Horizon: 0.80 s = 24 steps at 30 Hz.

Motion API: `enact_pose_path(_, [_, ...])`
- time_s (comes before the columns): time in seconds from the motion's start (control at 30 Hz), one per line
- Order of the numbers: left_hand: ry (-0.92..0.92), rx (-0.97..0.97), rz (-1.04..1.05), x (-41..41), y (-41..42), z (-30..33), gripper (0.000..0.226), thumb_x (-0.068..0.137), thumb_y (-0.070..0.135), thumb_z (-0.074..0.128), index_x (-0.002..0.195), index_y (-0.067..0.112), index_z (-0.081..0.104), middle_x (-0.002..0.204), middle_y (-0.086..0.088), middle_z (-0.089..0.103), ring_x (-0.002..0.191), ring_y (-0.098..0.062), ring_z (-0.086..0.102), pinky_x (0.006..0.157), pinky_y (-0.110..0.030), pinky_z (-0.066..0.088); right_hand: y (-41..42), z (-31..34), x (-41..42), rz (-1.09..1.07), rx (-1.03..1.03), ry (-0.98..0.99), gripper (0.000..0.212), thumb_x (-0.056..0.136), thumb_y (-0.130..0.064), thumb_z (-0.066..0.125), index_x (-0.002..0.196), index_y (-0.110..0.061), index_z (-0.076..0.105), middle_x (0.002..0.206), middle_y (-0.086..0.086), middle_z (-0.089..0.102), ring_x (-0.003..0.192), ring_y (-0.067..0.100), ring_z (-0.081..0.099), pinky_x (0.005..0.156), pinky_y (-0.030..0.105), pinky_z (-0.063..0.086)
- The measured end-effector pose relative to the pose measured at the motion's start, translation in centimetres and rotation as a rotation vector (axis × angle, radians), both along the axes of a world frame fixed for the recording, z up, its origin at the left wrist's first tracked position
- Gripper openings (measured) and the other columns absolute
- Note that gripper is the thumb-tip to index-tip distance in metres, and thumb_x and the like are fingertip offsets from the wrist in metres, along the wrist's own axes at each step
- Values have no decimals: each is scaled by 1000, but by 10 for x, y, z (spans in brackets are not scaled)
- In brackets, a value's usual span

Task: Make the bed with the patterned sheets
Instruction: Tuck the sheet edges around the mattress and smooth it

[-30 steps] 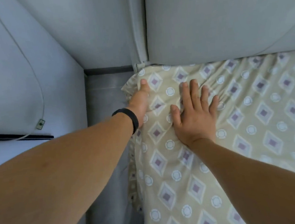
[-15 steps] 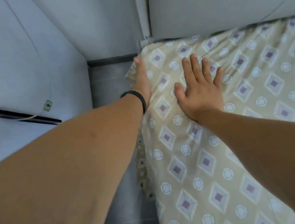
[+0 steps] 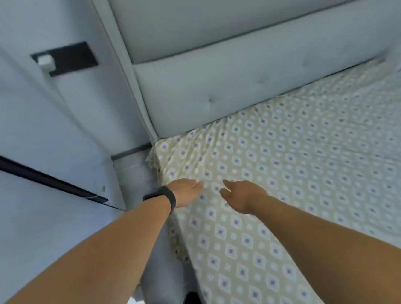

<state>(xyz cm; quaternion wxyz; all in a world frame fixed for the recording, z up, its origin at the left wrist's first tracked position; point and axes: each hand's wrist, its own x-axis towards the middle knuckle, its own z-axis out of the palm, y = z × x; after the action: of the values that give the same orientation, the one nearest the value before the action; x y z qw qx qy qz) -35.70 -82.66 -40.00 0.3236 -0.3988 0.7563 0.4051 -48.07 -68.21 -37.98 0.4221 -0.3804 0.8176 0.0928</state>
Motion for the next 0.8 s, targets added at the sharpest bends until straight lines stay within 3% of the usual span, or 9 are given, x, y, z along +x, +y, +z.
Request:
enact_pose_path(0.07, [-2,-47,-215,-14,62,90,59,108,52,23,154,19,41,162,-4,34,150,-25,29,119,-35,26,83,102,1,-83,-46,26,61,108,-53,22,162,-25,21,167,2,23,152,27,25,122,43,24])
enact_pose_path(0.13, [44,-62,-232,-20,82,123,51,109,47,29,133,14,59,142,-11,55,140,-32,45,107,-37,37,113,144,3,-102,-122,37,59,108,-51,26,161,-23,25,166,3,26,150,27,28,120,42,27])
enact_pose_path(0.2, [147,-91,-200,-27,127,175,52,108,44,34,138,9,57,147,-14,52,136,-33,47,108,-40,38,164,204,-1,-163,-180,94,58,107,-50,31,159,-24,31,162,4,34,147,27,34,118,42,31])
enact_pose_path(0.27, [263,-107,-213,-28,187,226,50,108,42,37,148,15,49,157,-5,43,142,-27,42,112,-36,35,224,256,3,-220,-250,160,55,106,-50,35,156,-26,38,158,4,42,141,27,43,115,42,37])
enact_pose_path(0.33, [390,-173,-264,-29,257,271,42,107,38,39,141,19,56,149,-3,51,138,-25,47,108,-33,37,295,299,6,-270,-319,266,53,105,-50,37,152,-27,44,153,4,48,134,27,50,110,42,42])
enact_pose_path(0.43, [474,-193,-414,-29,347,318,27,105,35,43,116,21,64,122,-3,61,125,-28,56,103,-37,43,382,347,20,-350,-381,400,46,103,-51,40,142,-31,55,143,2,57,125,25,55,100,41,47])
enact_pose_path(0.57, [570,-281,-638,-26,445,368,38,103,35,45,133,18,63,136,-2,62,121,-22,57,102,-34,45,481,388,51,-478,-449,507,37,101,-50,43,128,-36,63,132,-3,64,115,22,59,94,42,51])
enact_pose_path(0.8, [759,-263,-830,-24,555,417,35,99,37,51,130,26,64,128,4,67,114,-16,62,101,-38,50,595,411,102,-678,-500,620,34,100,-48,44,123,-38,65,118,-10,69,101,15,61,78,35,52])
